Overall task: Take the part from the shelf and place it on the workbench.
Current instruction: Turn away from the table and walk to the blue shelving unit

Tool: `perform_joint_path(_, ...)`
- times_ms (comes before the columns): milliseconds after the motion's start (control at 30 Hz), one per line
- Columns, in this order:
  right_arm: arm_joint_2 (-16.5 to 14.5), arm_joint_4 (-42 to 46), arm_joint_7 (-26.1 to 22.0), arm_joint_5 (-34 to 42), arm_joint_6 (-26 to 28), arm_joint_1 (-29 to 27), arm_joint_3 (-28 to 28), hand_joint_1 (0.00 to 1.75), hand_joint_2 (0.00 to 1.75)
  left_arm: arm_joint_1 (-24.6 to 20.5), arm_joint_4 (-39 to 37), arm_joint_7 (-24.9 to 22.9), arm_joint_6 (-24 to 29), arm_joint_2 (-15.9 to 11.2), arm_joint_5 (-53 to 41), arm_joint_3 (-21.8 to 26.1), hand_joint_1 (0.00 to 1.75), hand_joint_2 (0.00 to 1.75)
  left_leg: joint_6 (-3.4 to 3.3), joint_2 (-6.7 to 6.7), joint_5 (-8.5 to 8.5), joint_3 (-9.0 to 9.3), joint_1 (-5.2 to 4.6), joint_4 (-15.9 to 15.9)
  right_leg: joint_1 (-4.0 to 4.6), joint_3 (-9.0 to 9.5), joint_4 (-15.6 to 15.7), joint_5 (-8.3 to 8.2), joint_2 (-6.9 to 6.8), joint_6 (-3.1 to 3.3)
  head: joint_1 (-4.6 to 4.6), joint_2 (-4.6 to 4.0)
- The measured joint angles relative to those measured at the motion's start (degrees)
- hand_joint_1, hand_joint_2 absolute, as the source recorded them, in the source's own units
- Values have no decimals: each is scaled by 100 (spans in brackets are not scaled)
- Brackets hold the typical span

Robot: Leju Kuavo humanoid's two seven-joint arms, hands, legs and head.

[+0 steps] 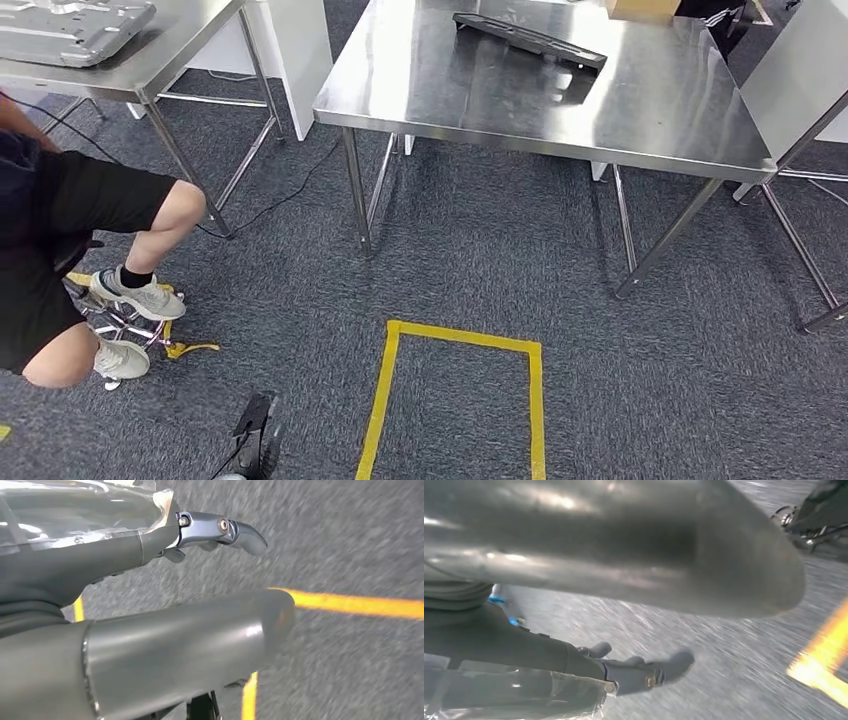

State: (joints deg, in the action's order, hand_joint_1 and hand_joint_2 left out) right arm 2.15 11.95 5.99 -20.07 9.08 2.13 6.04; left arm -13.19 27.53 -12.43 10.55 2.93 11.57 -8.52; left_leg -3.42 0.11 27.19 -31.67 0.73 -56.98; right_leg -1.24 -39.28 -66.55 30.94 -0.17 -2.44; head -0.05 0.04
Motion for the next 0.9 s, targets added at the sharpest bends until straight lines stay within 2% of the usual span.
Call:
perform_joint_path(33, 17, -17, 21, 10, -16, -19, 0, 0, 0, 4, -1, -26, 2, 27, -1, -1, 0, 0, 0, 6, -78, -94, -5, -3, -2, -58, -357, 188, 4, -3, 9, 0)
perform_joint_path(67, 34, -31, 31, 23, -26, -32, -1, 0, 0, 8, -1, -45, 5, 48, -1, -2, 0, 0, 8, 16, -156, -192, -7, -7, -3, -66, -631, 256, 7, -43, 12, 0)
perform_joint_path(100, 48, -41, 38, 37, -31, -44, -1, 0, 0, 10, -2, -60, 14, 66, -1, -3, 0, 0, 20, 29, -239, -296, -8, -12, -4, -2, -775, 217, 9, -109, 16, 0)
perform_joint_path(133, 59, -49, 43, 46, -31, -52, -1, 0, 0, 11, -2, -69, 24, 78, -1, -3, 0, 0, 37, 41, -321, -401, -6, -16, -10, 168, -708, 93, 9, -183, 18, 0)
perform_joint_path(167, 63, -53, 46, 53, -32, -56, -1, 0, 0, 9, -1, -76, 34, 85, -1, -3, 0, 0, 60, 50, -402, -497, -3, -20, -17, 435, -449, -32, 9, -236, 20, 0)
perform_joint_path(200, 65, -55, 49, 56, -32, -55, -1, 0, 0, 6, 2, -77, 49, 92, -1, -3, 0, 0, 92, 53, -477, -579, -7, -26, -15, 806, -17, -78, 9, -249, 22, 0)
perform_joint_path(233, 66, -56, 50, 55, -33, -49, -1, 0, 0, -2, 7, -75, 62, 97, -1, -3, 0, 0, 128, 57, -549, -640, -13, -34, 2, 1172, 488, -32, 13, -221, 22, 0)
perform_joint_path(267, 62, -57, 50, 53, -35, -43, -1, 0, 0, -13, 12, -73, 75, 102, -1, -4, 0, 0, 163, 62, -623, -674, -23, -31, 22, 1424, 871, 48, 19, -173, 16, 0)
perform_joint_path(300, 58, -57, 49, 43, -36, -38, -1, 0, 0, -24, 16, -70, 92, 108, -1, -4, 0, 0, 196, 66, -695, -693, -30, -20, 50, 1567, 1116, 124, 24, -120, 11, 0)
perform_joint_path(333, 56, -58, 48, 32, -43, -35, -1, 0, 0, -31, 19, -69, 114, 115, 2, -4, 0, 0, 231, 70, -770, -700, -28, 1, 69, 1569, 1200, 138, 29, -67, 3, 0)
perform_joint_path(367, 47, -60, 48, 19, -54, -32, -1, 0, 0, -32, 19, -69, 135, 121, 6, -4, 0, 0, 265, 66, -799, -712, -14, 15, 44, 1508, 1170, 87, 22, -14, -3, 0)
perform_joint_path(400, 39, -62, 48, 7, -67, -29, -1, 0, 0, -27, 19, -71, 155, 127, 10, -5, 0, 0, 294, 58, -714, -739, 1, -25, 26, 1454, 1161, 28, 10, 52, -7, 0)
perform_joint_path(433, 33, -63, 49, 1, -82, -27, -1, 0, 0, -20, 20, -72, 172, 132, 15, -6, 0, 0, 320, 48, -506, -785, 15, -157, 3, 1389, 1161, -44, -5, 123, -17, 0)
perform_joint_path(467, 26, -65, 50, -6, -94, -25, -1, 0, 0, -16, 21, -74, 180, 136, 17, -7, 0, 0, 337, 37, -185, -852, 28, -409, -15, 1312, 1162, -124, -20, 176, -27, 0)
perform_joint_path(500, 25, -65, 50, -11, -103, -26, -1, 0, 0, -13, 23, -75, 184, 141, 17, -8, 0, 0, 351, 30, 163, -922, 30, -758, 1, 1225, 1159, -201, -30, 212, -38, 0)
perform_joint_path(533, 25, -65, 50, -15, -109, -26, -1, 0, 0, -11, 24, -75, 186, 145, 17, -8, 0, 0, 365, 24, 423, -982, 33, -1157, 11, 1135, 1151, -283, -36, 227, -46, 0)
perform_joint_path(567, 24, -65, 50, -18, -114, -26, -1, 0, 0, -10, 25, -75, 186, 147, 17, -9, 0, 0, 376, 18, 538, -1008, 35, -1497, 20, 1039, 1139, -363, -39, 223, -50, 0)
perform_joint_path(600, 23, -65, 50, -20, -115, -27, -1, 0, 0, -8, 25, -75, 186, 148, 17, -9, 0, 0, 383, 13, 499, -969, 38, -1700, 26, 936, 1116, -438, -40, 212, -51, 0)
perform_joint_path(633, 21, -65, 50, -22, -116, -29, -1, 0, 0, -7, 26, -75, 186, 149, 16, -9, 0, 0, 383, 9, 360, -842, 42, -1716, 26, 827, 1084, -504, -40, 192, -53, 0)
perform_joint_path(667, 19, -65, 50, -23, -117, -29, -1, 0, 0, -8, 32, -75, 186, 150, 16, -9, 0, 0, 377, 6, 212, -617, 47, -1523, 23, 720, 1042, -557, -38, 169, -56, 0)
perform_joint_path(700, 16, -65, 50, -26, -116, -28, -1, 0, 0, -11, 44, -75, 186, 153, 17, -9, 0, 0, 366, 1, 142, -305, 51, -1183, 22, 624, 990, -599, -37, 141, -60, 0)
perform_joint_path(733, 14, -65, 49, -28, -113, -26, -1, 0, 0, -18, 62, -74, 185, 156, 19, -9, 0, 0, 346, -8, 171, 20, 47, -767, 29, 545, 934, -633, -37, 108, -62, 0)
perform_joint_path(767, 12, -65, 48, -29, -107, -23, -1, 0, 0, -26, 80, -72, 184, 163, 21, -9, 0, 0, 325, -18, 253, 263, 36, -423, 37, 488, 890, -669, -40, 67, -61, 0)
perform_joint_path(800, 12, -65, 46, -31, -95, -16, -1, 0, 0, -34, 95, -71, 186, 173, 24, -12, 0, 0, 300, -27, 342, 403, 17, -194, 45, 445, 861, -711, -46, 19, -61, 0)
perform_joint_path(833, 11, -65, 45, -31, -79, -10, -1, 0, 0, -35, 104, -72, 193, 190, 24, -20, 0, 0, 265, -31, 377, 430, -6, -84, 49, 412, 855, -763, -51, -29, -58, 0)
perform_joint_path(867, 13, -68, 44, -30, -59, -10, -1, 0, 0, -28, 107, -74, 202, 214, 22, -31, 0, 0, 216, -22, 346, 379, -10, -59, 50, 381, 857, -810, -56, -74, -53, 0)
perform_joint_path(900, 13, -72, 43, -29, -35, -9, -1, 0, 0, -19, 113, -79, 217, 242, 19, -44, 0, 0, 162, -12, 288, 316, -14, -42, 43, 337, 832, -791, -50, -96, -56, 1)
